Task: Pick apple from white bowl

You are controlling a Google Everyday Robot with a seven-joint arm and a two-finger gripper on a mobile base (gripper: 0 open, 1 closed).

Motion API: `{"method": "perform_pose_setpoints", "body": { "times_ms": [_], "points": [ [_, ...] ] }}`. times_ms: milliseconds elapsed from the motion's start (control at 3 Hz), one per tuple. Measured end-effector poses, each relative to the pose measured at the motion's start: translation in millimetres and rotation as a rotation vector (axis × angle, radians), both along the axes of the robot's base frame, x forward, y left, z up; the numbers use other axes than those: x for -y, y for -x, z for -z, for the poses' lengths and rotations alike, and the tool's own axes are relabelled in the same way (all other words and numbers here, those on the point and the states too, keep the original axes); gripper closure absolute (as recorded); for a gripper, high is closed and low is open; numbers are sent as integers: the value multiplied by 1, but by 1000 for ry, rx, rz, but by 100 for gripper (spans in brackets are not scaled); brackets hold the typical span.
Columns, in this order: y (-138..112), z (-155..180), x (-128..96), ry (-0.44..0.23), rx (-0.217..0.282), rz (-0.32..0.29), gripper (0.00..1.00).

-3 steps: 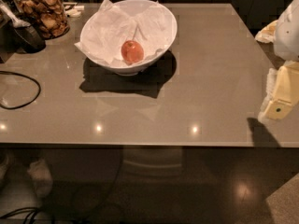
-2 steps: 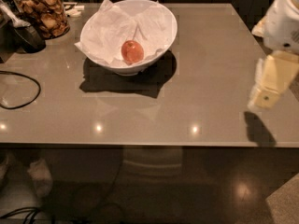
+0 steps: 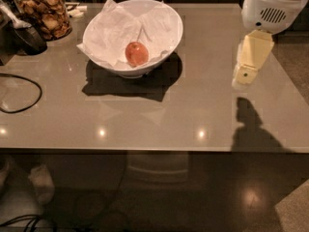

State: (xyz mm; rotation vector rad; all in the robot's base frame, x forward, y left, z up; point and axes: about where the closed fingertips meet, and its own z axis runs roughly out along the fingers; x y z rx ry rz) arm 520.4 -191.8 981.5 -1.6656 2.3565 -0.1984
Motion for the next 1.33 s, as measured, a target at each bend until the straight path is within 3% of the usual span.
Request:
{"method": "perform_pose_setpoints", "body": {
  "times_ms": [333,667,1000,1333],
  "points": [
    [-5,2,-6,-41,8,0,0],
    [-24,3,-28,-39,-13,-2,0],
    [-57,5,-69,-40,-11,-49,0],
    [-57,5,-69,-40,-10,-48,0]
  ]
}}
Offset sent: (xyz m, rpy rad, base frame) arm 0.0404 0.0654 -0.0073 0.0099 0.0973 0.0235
